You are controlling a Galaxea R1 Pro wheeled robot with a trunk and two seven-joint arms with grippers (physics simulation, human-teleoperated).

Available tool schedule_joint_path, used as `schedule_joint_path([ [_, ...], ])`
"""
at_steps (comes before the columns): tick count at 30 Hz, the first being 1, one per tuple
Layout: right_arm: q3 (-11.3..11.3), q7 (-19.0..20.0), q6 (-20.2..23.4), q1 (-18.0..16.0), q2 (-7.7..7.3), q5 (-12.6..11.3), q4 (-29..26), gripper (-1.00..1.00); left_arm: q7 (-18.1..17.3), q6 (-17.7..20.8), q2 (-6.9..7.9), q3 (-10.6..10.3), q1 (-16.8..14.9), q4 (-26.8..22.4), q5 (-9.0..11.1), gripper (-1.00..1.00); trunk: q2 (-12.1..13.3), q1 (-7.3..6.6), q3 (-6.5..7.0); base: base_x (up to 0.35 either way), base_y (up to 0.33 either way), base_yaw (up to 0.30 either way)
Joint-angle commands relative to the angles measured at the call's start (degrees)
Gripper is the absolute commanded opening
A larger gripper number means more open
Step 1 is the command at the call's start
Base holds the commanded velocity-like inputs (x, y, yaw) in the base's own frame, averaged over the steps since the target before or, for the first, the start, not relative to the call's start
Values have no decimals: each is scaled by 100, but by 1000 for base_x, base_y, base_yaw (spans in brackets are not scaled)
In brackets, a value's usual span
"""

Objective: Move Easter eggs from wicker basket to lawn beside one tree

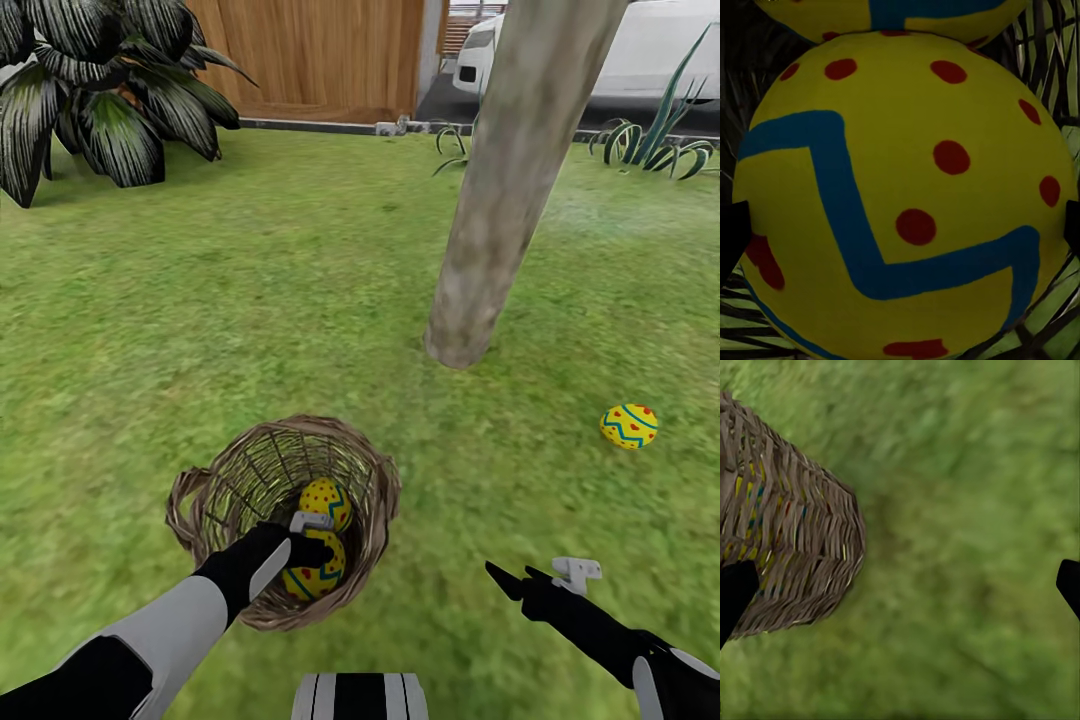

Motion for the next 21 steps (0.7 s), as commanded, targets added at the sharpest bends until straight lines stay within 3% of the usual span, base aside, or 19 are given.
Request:
schedule_joint_path([
  [1,-10,22,46,-3,5,-17,-2,100,11,21,4,-30,-3,3,21,-100,0,-4,18,0,0,0],
  [8,0,18,46,-3,10,-13,0,100,0,43,3,-38,-5,15,13,-100,1,-6,40,0,0,0],
  [18,7,15,46,-3,14,-8,9,100,-4,69,3,-38,-11,23,-3,-100,15,-32,262,0,0,0],
  [21,7,15,48,-4,14,-8,9,100,-19,116,3,-34,-11,24,-5,-100,15,-32,262,0,0,0],
])
